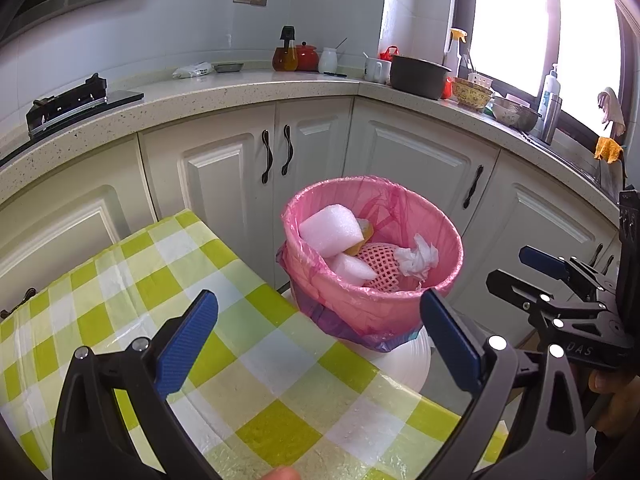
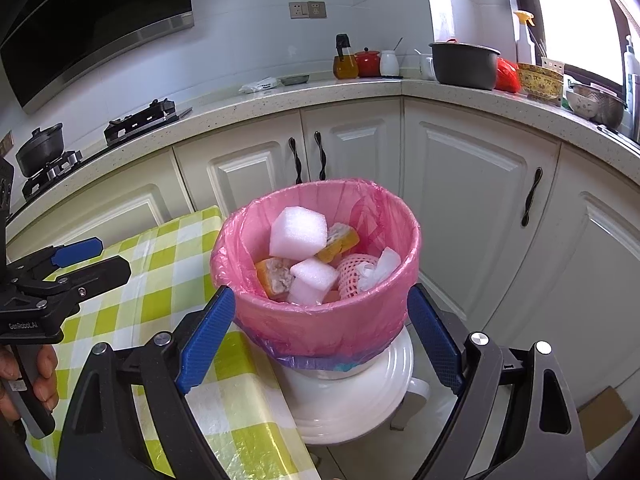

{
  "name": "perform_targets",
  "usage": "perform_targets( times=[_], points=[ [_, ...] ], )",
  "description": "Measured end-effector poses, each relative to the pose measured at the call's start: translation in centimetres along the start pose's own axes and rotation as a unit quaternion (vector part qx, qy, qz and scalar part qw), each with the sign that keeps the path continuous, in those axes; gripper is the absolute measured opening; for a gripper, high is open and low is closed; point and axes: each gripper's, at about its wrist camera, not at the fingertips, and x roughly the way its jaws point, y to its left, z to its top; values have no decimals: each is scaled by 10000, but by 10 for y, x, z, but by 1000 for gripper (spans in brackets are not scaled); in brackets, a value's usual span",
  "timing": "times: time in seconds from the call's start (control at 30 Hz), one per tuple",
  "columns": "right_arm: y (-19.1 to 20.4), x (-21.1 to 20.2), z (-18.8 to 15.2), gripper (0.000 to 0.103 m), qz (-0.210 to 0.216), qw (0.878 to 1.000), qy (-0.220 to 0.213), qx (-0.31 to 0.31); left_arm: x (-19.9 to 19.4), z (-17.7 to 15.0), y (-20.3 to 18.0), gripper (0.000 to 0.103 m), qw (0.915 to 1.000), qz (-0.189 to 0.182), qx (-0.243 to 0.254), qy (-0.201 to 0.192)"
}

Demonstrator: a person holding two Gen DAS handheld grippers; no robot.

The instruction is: Collect trash

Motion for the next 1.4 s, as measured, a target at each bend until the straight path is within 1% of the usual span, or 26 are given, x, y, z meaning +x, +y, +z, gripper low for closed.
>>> perform_targets(
  times=[1.4],
  points=[
    [-3,1,2,83,20,10000,7,35,6,0,-6,98,10000,-54,7,30]
  ],
)
